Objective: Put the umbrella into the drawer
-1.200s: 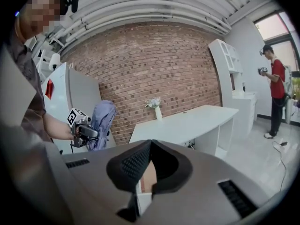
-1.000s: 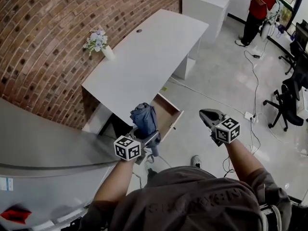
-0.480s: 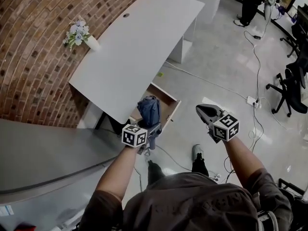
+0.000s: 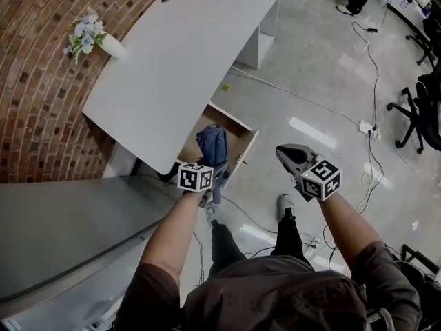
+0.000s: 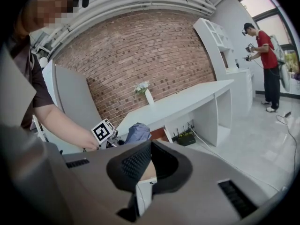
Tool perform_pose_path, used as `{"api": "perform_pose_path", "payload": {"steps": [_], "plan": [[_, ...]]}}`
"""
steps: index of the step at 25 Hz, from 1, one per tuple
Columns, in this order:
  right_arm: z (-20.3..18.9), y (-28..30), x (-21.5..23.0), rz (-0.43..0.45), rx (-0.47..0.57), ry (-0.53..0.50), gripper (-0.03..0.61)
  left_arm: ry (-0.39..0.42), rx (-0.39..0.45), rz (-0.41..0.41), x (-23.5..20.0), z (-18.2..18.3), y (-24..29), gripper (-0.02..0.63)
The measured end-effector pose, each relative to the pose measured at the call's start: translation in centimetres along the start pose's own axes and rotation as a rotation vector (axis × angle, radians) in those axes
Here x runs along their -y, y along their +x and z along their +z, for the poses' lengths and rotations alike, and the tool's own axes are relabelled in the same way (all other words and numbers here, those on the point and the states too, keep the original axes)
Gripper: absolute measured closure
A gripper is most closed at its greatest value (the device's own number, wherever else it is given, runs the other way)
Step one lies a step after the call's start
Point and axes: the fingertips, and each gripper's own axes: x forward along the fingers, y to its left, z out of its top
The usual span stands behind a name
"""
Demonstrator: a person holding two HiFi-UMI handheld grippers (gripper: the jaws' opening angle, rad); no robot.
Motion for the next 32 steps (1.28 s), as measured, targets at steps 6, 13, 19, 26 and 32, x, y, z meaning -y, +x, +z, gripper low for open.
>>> {"api": "perform_pose_path", "payload": {"steps": [6,13,19,26,32], "plan": [[-3.7,1.1,1.3,0.006,-0.030,0.035,0.584,-0.064,-0.028,0.051,-4.0,0.1,4.2,0.351],[-7.3,1.9,2.7,0.011,-0.067,0.066,0.584,-0.104,-0.043,0.119,-8.4,1.5,7.9,0.351],[-8.3,2.4,4.9,-0.003,-0.074,0.073,0.586,-0.132,-0.071,0.184,-11.3,1.5,10.8,0.350],[-9.1,3.1,6.4,0.000,-0.074,0.083,0.584,-0.122,-0.096,0.286,-14.1,0.8,13.3,0.350],[-10.5,3.2,7.8,-0.009,-0.089,0.099,0.584,-0.215,-0.072,0.358,-16.6,-0.7,14.2,0.350]]}}
